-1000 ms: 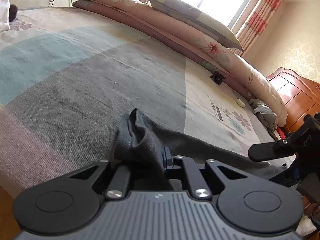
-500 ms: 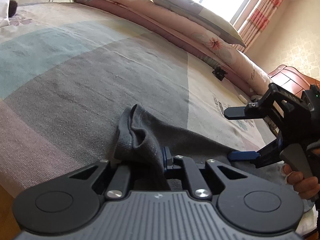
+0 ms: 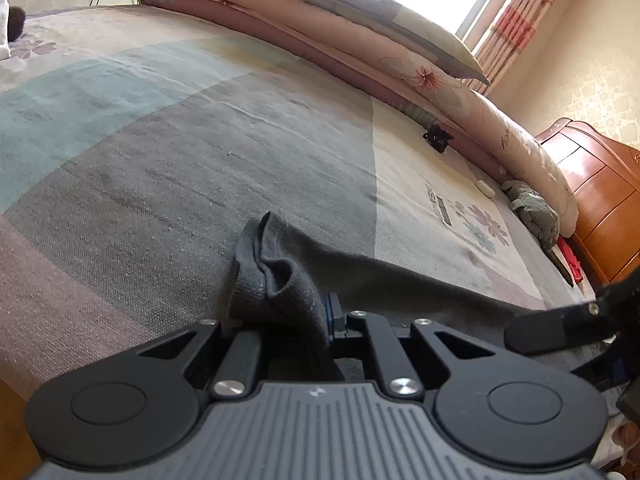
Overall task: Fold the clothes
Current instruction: 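Lift the held pant leg end with the left gripper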
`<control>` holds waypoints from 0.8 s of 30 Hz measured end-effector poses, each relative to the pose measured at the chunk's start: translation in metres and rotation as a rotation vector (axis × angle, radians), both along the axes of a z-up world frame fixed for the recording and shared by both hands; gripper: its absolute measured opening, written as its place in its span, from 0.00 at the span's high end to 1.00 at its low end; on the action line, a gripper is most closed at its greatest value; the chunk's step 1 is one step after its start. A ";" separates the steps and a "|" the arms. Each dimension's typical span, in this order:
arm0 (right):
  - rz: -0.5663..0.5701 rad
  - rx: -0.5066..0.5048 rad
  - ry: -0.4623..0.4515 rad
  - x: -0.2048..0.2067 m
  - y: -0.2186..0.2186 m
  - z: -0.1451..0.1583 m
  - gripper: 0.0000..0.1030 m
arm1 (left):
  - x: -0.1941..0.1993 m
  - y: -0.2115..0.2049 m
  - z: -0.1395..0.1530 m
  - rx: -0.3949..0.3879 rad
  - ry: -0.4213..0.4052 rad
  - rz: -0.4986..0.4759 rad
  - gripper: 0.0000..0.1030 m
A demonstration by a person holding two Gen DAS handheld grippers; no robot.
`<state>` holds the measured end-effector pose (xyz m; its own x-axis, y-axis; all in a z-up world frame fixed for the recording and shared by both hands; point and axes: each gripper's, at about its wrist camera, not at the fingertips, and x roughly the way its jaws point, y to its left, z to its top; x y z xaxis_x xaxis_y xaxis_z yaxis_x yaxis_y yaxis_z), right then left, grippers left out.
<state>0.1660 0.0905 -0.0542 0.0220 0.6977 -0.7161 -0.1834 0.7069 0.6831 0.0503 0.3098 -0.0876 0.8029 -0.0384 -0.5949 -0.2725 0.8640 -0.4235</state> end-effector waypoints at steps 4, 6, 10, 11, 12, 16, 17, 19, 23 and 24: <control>0.012 -0.008 -0.027 -0.008 -0.011 0.011 0.00 | 0.003 -0.004 0.007 0.027 0.016 -0.008 0.92; 0.022 -0.025 -0.062 -0.008 -0.018 0.019 0.00 | 0.004 -0.006 0.010 0.040 0.020 -0.012 0.92; 0.040 -0.085 -0.112 -0.009 -0.035 0.028 0.00 | 0.005 -0.011 0.019 0.063 0.021 -0.022 0.92; 0.045 -0.101 -0.123 -0.009 -0.039 0.028 0.00 | 0.006 -0.013 0.021 0.072 0.023 -0.027 0.92; 0.049 -0.113 -0.133 -0.011 -0.044 0.029 0.00 | 0.007 -0.014 0.023 0.081 0.025 -0.034 0.92; 0.054 -0.122 -0.147 -0.018 -0.062 0.030 0.00 | 0.011 -0.021 0.032 0.137 0.046 -0.080 0.93; 0.052 -0.121 -0.148 -0.019 -0.066 0.030 0.00 | 0.011 -0.022 0.034 0.147 0.051 -0.090 0.93; 0.040 -0.123 -0.158 -0.021 -0.073 0.031 0.00 | 0.012 -0.023 0.039 0.157 0.056 -0.103 0.92; 0.029 -0.129 -0.175 -0.021 -0.082 0.031 0.00 | 0.015 -0.026 0.048 0.167 0.059 -0.120 0.92; 0.028 -0.130 -0.178 -0.021 -0.084 0.030 0.00 | 0.015 -0.027 0.050 0.169 0.057 -0.123 0.92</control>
